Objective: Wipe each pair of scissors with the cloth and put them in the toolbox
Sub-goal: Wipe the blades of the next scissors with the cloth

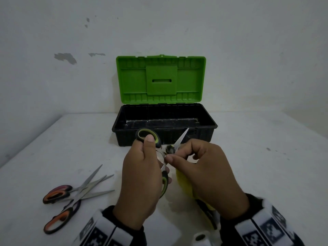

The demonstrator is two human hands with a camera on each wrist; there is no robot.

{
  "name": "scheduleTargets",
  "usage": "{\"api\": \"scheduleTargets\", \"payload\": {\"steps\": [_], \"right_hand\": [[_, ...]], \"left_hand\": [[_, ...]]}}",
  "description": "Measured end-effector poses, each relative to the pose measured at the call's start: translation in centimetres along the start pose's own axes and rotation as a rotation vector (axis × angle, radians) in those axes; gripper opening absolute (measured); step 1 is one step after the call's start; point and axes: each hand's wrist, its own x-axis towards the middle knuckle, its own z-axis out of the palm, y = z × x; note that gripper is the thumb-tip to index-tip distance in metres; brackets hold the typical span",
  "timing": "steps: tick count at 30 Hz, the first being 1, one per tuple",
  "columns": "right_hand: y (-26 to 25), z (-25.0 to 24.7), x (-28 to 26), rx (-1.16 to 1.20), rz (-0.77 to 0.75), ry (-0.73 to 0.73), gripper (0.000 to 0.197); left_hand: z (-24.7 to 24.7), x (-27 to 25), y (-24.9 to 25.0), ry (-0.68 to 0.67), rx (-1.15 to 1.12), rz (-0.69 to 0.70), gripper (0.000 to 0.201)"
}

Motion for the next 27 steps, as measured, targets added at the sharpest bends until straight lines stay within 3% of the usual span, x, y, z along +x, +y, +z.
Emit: {"api": "scheduleTargets", "payload": {"steps": [7,10,15,24,27], "right_hand": [[0.4,0.0,-0.5,-0.09,-0.102,0.04,0.004],[0.3,0.3,-0.9,-0.135,-0.123,0.036,0.013],[-0.1,0.1,-0.2,-0.061,-0.035,0.07,0.011],[0.1,1.3,0.1,-0.076,0.077,0.121,0.013],[0.3,0.7,0.6,-0.038,0.083,0.219,0.017]], "left_hand": [[0.1,0.1,0.3,0.004,-0.006,-0.007,0.033],[0.1,-0.1,0.2,0.001,0.047,0.034,0.035],[0.0,-0.3,0.2,-0.001,0.087,0.134,0.04],[-0.5,-0.3,-0.3,-0.009,0.071,0.076,0.041],[-0.6,-0.5,-0.3,-0.019,0.09,0.075,0.041]]}}
